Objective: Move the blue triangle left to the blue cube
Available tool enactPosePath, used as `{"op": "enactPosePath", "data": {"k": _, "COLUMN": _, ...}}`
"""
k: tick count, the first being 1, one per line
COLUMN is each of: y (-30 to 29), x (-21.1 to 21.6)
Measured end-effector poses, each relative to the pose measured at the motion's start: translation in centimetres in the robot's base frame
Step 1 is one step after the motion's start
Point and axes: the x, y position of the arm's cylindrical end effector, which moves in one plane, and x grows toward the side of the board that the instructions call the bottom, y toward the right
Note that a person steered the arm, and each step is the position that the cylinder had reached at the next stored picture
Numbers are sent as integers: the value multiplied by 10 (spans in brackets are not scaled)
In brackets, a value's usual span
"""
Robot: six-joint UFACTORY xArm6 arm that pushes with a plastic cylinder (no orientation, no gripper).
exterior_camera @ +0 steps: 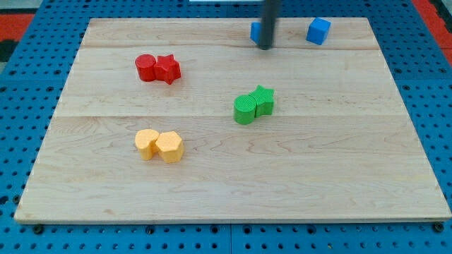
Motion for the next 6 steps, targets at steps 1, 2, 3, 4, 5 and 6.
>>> {"op": "enactPosePath", "data": {"k": 1, "y": -6, "x": -35}}
{"op": "enactPosePath", "data": {"k": 2, "y": 23, "x": -47}}
{"op": "enactPosePath", "data": {"k": 3, "y": 29, "x": -47}}
{"op": "enactPosePath", "data": {"k": 4, "y": 67, "x": -38}}
{"op": "enactPosePath", "data": {"k": 5, "y": 70, "x": -22}}
{"op": "enactPosePath", "data": {"k": 6, "y": 46, "x": 31}}
